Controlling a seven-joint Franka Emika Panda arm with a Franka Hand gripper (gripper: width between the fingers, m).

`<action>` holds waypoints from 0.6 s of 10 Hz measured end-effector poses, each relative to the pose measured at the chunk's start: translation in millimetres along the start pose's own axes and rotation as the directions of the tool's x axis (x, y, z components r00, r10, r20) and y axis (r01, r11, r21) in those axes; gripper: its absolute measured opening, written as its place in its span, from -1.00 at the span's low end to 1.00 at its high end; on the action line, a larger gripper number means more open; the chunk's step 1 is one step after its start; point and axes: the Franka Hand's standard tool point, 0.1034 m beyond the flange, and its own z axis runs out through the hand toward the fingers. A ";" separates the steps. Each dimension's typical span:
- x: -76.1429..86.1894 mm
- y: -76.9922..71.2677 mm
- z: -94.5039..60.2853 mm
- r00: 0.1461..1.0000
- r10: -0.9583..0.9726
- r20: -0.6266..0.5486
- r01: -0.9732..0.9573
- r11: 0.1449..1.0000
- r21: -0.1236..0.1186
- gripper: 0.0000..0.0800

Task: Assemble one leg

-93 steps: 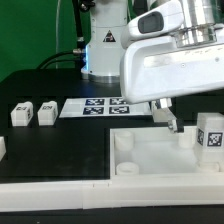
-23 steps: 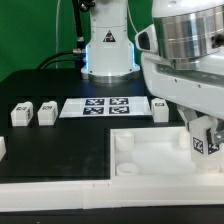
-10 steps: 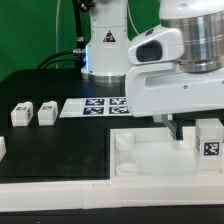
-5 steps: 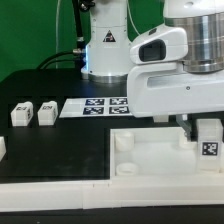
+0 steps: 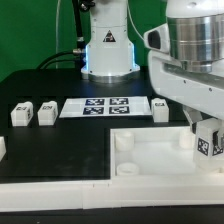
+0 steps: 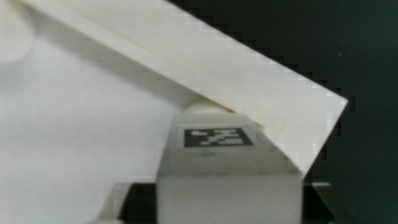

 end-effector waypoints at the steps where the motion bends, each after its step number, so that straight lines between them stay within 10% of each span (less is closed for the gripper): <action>1: 2.0 -0.3 -0.6 0.981 0.194 0.030 -0.194 0.981 0.009 -0.27; 4: 1.6 0.3 0.4 0.970 0.240 0.040 -0.241 0.970 0.014 -0.21; 6: 0.9 0.2 0.6 0.980 0.195 0.040 -0.195 0.981 0.015 0.53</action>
Offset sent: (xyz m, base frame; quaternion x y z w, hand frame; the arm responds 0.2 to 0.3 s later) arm 0.0000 0.0000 0.0000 0.0000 0.0000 0.0000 1.0000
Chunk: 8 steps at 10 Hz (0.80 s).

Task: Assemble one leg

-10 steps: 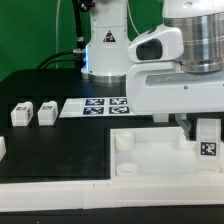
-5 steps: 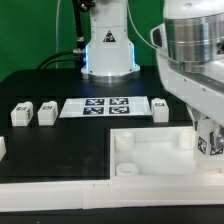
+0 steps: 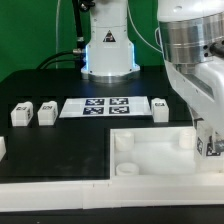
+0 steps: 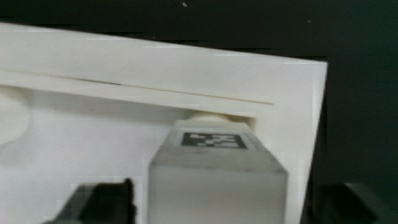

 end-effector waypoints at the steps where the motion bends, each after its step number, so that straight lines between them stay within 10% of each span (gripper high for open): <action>1: -0.2 0.8 0.3 0.978 -0.210 -0.005 0.210 0.978 -0.007 0.53; 6: 0.5 0.4 -0.3 0.685 -0.728 -0.009 0.728 0.685 -0.022 0.62; 8: -8.1 -1.1 -1.0 0.331 -0.944 -0.019 0.939 0.331 -0.098 0.62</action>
Offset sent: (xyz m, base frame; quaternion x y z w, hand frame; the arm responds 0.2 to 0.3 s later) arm 0.0000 0.0000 0.0000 0.0000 0.0000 -0.1790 0.9838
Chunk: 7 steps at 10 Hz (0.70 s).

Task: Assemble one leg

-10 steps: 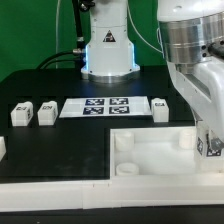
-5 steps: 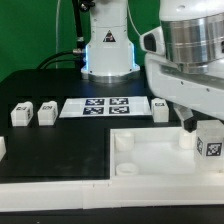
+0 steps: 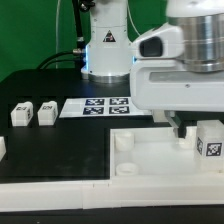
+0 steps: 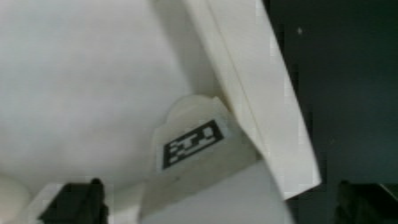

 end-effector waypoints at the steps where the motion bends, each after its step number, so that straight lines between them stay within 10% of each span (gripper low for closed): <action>1: -0.5 -2.4 1.1 0.993 -0.116 -0.008 0.116 0.993 -0.001 0.62; 2: -0.7 -2.3 1.4 0.998 -0.069 -0.007 0.069 0.998 0.003 0.62; 5: -0.1 2.2 1.9 0.998 0.060 -0.006 -0.060 0.998 -0.002 -0.24; 7: 0.4 4.4 2.2 0.967 0.254 -0.006 -0.254 0.967 -0.001 -0.24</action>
Offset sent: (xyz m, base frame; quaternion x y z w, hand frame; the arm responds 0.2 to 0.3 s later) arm 0.0000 0.0000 0.0000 0.0000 0.0000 0.0000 1.0000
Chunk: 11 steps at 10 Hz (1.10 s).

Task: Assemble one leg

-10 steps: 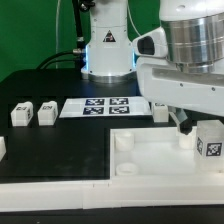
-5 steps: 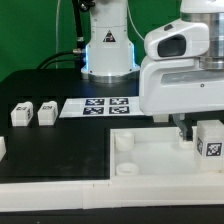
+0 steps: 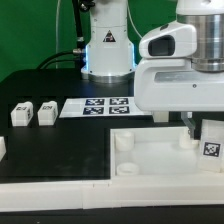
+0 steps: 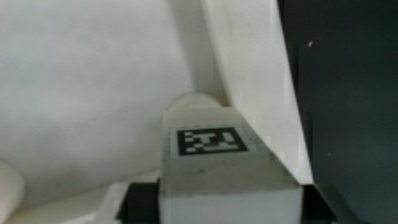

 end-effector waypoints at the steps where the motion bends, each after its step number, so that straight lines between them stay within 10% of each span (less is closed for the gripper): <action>1: 3.6 1.9 -2.3 0.984 0.180 0.003 -0.180 0.984 0.003 -0.24; 3: 4.4 5.1 0.2 0.861 0.506 0.046 -0.508 0.861 0.028 -0.25; 7: 1.2 1.7 2.2 0.488 0.865 0.113 -0.871 0.491 0.004 -0.26; 10: -0.4 -0.7 2.4 0.505 0.856 0.112 -0.862 0.507 0.006 -0.26; 11: -0.8 -0.9 2.6 0.564 0.819 0.106 -0.825 0.566 0.012 0.23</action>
Offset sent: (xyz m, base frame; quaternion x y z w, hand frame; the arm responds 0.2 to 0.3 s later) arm 0.0140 -0.0074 -0.0016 0.0419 -0.0175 0.4822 0.8749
